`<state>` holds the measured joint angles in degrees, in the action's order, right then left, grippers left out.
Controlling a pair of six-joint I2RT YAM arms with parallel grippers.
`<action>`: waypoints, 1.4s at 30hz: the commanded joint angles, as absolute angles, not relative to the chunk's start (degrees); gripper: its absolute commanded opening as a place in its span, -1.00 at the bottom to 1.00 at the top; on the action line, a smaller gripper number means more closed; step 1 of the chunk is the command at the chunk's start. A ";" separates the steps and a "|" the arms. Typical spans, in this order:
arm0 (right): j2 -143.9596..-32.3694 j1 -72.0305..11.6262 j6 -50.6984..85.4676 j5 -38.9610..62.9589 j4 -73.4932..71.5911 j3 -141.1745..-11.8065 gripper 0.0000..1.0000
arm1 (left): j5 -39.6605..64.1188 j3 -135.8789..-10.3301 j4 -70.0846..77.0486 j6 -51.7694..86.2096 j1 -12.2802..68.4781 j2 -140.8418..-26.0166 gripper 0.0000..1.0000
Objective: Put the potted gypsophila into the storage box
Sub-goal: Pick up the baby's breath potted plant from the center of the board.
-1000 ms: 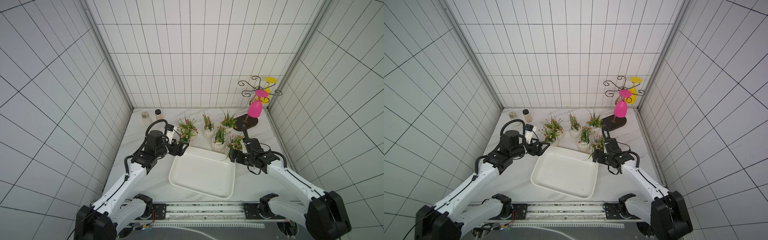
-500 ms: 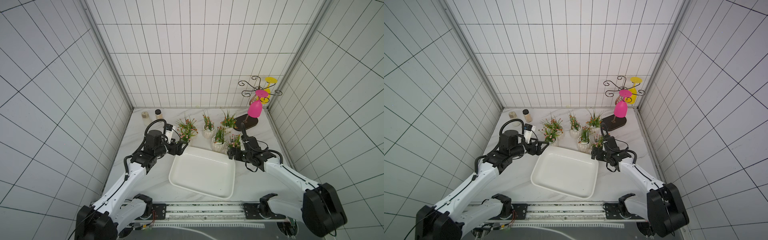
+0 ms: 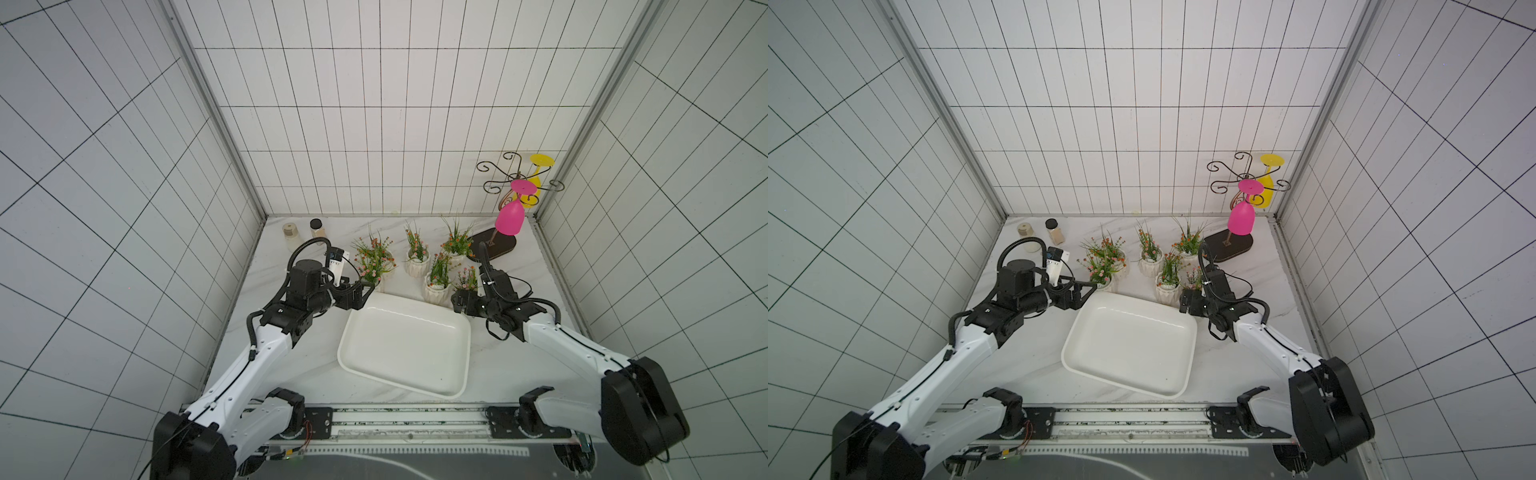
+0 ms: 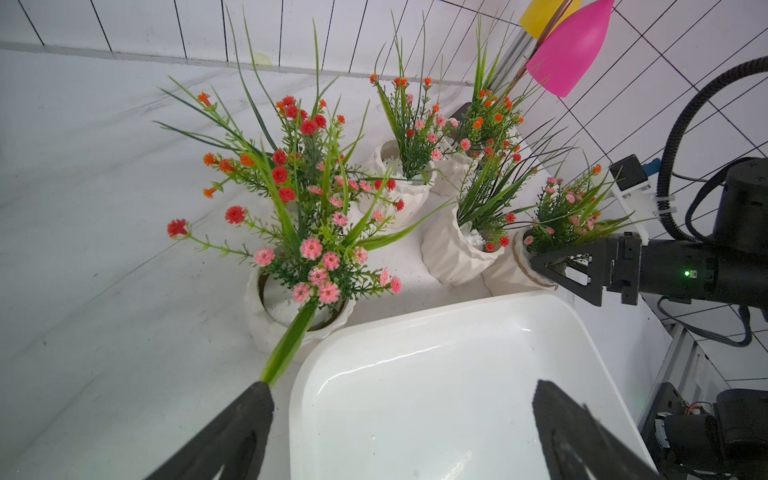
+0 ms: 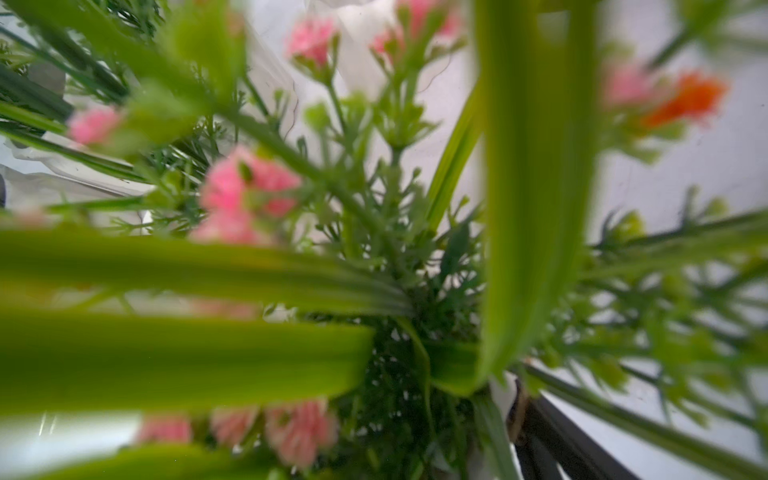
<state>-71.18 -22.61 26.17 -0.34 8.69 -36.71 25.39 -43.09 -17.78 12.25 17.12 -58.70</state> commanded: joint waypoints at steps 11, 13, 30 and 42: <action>-74.33 -25.10 23.44 -5.98 5.96 -36.56 0.96 | 26.34 -42.55 -16.79 12.75 16.12 -59.15 0.94; -74.56 -25.39 23.14 -6.36 5.65 -36.56 0.94 | 26.29 -42.59 -16.79 12.83 15.95 -59.28 0.94; -70.62 -26.06 21.93 -8.06 5.49 -35.72 0.68 | 26.34 -42.50 -16.79 12.93 15.56 -59.41 0.94; -65.61 -26.02 21.62 -8.35 8.30 -35.95 0.60 | 26.33 -42.36 -16.79 13.14 15.22 -59.25 0.94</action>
